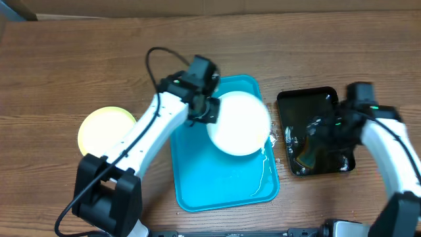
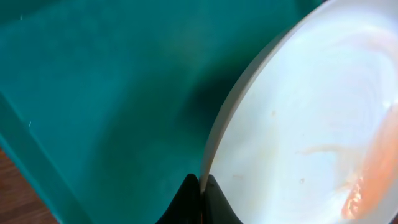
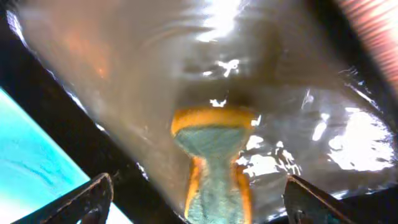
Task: Clean dirty plates on tray and stack at the side
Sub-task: 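Return the sponge to the water and lift the white plate left, then tilt the small white plate over the black tray with the left gripper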
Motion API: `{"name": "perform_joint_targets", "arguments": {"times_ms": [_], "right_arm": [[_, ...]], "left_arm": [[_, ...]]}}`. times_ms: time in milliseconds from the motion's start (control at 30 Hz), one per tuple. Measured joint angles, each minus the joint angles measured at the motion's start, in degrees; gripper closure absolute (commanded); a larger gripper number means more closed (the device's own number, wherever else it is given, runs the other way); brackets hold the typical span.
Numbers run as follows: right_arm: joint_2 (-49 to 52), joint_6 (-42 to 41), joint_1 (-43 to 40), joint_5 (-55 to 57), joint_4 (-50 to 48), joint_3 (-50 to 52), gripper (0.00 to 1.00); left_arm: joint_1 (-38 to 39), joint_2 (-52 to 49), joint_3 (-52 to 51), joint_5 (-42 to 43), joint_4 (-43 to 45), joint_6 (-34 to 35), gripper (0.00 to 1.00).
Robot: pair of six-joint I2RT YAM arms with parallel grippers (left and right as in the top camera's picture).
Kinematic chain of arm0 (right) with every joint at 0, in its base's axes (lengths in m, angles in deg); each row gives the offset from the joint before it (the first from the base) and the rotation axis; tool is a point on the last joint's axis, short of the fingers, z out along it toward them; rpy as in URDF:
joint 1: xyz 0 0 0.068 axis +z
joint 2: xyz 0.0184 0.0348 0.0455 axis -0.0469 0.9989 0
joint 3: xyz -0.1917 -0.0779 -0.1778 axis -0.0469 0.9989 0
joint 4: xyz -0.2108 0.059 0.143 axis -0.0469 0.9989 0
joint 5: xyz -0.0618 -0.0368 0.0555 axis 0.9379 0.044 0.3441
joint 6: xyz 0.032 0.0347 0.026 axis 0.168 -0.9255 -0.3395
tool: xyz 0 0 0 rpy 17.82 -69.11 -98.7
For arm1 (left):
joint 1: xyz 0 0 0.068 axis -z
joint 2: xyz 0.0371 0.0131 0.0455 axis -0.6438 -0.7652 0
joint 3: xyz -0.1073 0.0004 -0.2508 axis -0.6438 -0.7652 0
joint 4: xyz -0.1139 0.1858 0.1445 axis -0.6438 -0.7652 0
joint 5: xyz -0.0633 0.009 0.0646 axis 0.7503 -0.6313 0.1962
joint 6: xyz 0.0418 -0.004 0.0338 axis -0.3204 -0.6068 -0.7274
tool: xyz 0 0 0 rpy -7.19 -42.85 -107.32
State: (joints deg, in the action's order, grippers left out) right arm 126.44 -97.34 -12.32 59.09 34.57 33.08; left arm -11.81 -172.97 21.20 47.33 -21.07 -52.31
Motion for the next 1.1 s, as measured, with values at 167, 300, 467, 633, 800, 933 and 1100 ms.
{"name": "perform_joint_targets", "arguments": {"times_ms": [167, 300, 467, 633, 800, 933, 1100], "right_arm": [[-2.08, 3.78, -11.39, -7.17, 3.37, -0.74, 0.1], [-2.08, 6.05, -16.33, -10.84, 5.35, -0.72, 0.1], [-2.08, 7.56, -16.7, -12.59, 5.44, 0.2, 0.11], [-2.08, 8.09, -16.7, -12.94, 5.31, 0.92, 0.1], [-2.08, 8.35, -16.7, -12.98, 5.18, 0.96, 0.1], [-2.08, 8.48, -16.7, -12.96, 5.16, 1.01, 0.1], [-2.08, 8.48, -16.7, -12.96, 5.16, 1.01, 0.1]], "left_arm": [[8.52, 0.0, 3.91, -8.44, 5.05, 2.32, 0.96], [15.63, -0.02, 4.24, -17.81, 13.22, 3.41, 0.96], [21.62, -0.68, 4.37, -28.3, 22.49, 2.01, 0.96], [26.23, -1.77, 4.42, -39.36, 32.59, -7.21, 0.96], [29.99, -1.88, 4.48, -46.73, 42.75, -20.52, 0.96], [31.8, -1.86, 4.5, -50.47, 45.62, -29.33, 0.96], [32.13, -1.9, 4.5, -52.7, 46.38, -37.42, 0.96]]}}
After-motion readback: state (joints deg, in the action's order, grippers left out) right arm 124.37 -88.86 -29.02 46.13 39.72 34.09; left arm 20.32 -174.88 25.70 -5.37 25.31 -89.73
